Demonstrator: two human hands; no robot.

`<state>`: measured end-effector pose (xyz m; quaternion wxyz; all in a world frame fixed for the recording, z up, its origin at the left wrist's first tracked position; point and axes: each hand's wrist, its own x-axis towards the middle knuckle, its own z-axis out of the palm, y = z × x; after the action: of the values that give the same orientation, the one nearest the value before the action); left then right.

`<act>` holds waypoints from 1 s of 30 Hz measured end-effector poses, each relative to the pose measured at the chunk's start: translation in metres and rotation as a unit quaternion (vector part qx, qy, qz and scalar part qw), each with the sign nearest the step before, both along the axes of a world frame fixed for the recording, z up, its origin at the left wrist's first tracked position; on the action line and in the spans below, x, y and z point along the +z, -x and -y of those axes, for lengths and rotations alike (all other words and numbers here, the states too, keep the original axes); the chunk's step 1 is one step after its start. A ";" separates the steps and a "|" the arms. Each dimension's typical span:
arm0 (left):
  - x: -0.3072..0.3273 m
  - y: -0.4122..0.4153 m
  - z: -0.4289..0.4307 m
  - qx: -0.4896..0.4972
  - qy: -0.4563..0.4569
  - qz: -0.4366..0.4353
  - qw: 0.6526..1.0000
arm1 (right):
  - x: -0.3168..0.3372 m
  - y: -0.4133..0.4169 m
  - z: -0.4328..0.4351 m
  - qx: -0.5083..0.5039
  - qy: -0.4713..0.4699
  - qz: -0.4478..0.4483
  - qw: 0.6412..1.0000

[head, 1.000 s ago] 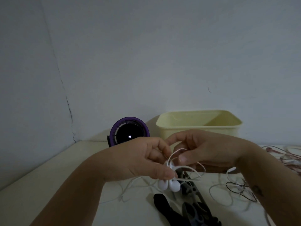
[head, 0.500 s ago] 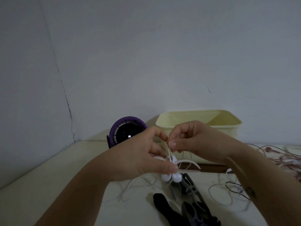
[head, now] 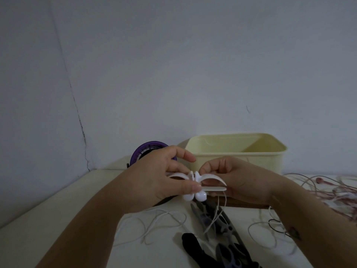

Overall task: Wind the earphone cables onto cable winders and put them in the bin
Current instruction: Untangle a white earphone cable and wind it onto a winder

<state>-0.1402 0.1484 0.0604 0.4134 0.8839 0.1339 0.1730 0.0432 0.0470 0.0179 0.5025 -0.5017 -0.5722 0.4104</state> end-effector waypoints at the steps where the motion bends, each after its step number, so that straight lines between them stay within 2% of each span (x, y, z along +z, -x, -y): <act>1: 0.000 0.000 0.000 -0.001 -0.008 -0.001 1.000 | 0.000 0.000 0.000 0.013 0.003 -0.017 1.000; 5: 0.000 -0.001 0.000 0.003 -0.058 0.001 0.998 | -0.001 0.002 0.000 0.036 0.011 -0.047 0.998; 7: 0.000 0.000 -0.002 0.008 -0.054 0.012 0.998 | -0.003 0.004 -0.003 0.027 0.005 -0.047 0.999; 12: -0.005 -0.002 -0.013 0.023 0.057 0.069 0.996 | -0.004 0.014 -0.011 0.011 -0.025 -0.118 0.993; 15: -0.012 -0.005 -0.022 0.041 0.125 0.078 0.988 | -0.004 0.023 -0.014 -0.040 -0.039 -0.122 0.991; 19: -0.017 -0.011 -0.026 0.042 0.282 0.149 0.947 | -0.006 0.034 -0.015 -0.125 -0.059 -0.054 0.989; 22: -0.016 -0.014 -0.026 0.035 0.357 0.203 0.911 | -0.005 0.044 -0.016 -0.262 -0.119 0.033 0.957; 26: -0.021 -0.022 -0.021 0.049 0.408 0.251 0.876 | -0.009 0.055 -0.014 -0.329 -0.262 0.104 0.901; 28: -0.024 -0.028 -0.015 0.050 0.428 0.267 0.862 | -0.010 0.058 -0.015 -0.342 -0.296 0.130 0.882; 30: -0.027 -0.032 -0.010 0.049 0.444 0.282 0.849 | -0.009 0.058 -0.015 -0.352 -0.306 0.115 0.877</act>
<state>-0.1082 0.1583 0.0335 0.7729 0.5117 0.1172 0.3564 -0.0149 0.0622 0.0091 0.6727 -0.5352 -0.5085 -0.0496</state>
